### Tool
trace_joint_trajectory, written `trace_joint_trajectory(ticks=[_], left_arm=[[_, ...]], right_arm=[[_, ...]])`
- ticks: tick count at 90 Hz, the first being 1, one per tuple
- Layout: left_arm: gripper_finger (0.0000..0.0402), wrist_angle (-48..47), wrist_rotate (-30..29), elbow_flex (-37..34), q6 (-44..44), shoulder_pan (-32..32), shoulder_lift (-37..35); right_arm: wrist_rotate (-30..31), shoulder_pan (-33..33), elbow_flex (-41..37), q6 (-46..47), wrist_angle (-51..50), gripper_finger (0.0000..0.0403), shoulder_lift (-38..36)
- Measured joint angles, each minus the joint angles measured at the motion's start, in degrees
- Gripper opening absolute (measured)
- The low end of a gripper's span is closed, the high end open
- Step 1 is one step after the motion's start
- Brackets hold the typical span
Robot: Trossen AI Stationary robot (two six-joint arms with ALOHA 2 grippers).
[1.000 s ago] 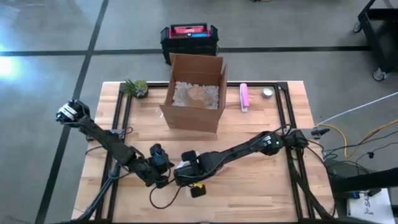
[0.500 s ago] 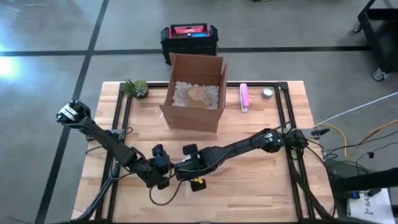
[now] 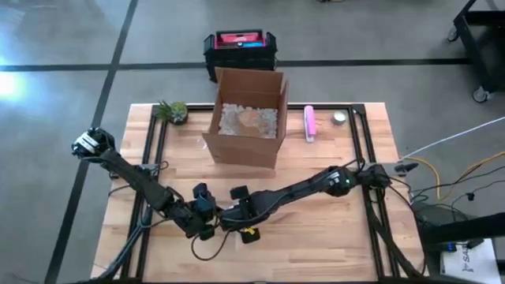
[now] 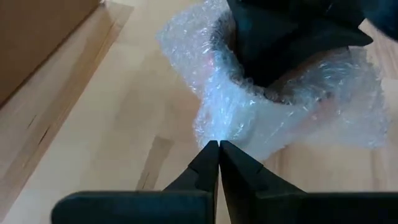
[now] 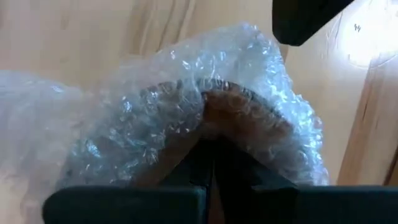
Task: Wrap mug
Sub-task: Wrap the orange mug with transparent bubble wrap
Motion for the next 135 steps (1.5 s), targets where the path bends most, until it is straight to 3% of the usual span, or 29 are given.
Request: trace_joint_trajectory(ticks=[41, 76, 105, 135], left_arm=[[0.0, 0.3, 0.0, 0.0, 0.0, 0.0, 0.0], [0.0, 0.7, 0.0, 0.0, 0.0, 0.0, 0.0], [0.0, 2.2, 0.0, 0.0, 1.1, 0.0, 0.0], [0.0, 2.1, 0.0, 0.1, 1.4, 0.0, 0.0]], right_arm=[[0.6, 0.3, -0.2, 2.4, -4.5, 0.0002, -7.7], [2.9, -0.5, -0.1, 2.1, -1.1, 0.0002, 0.1], [-4.5, -0.2, -0.2, 2.9, 4.0, 0.0002, 0.9], [-4.9, -0.1, -0.2, 4.9, 0.4, 0.0002, -4.7]])
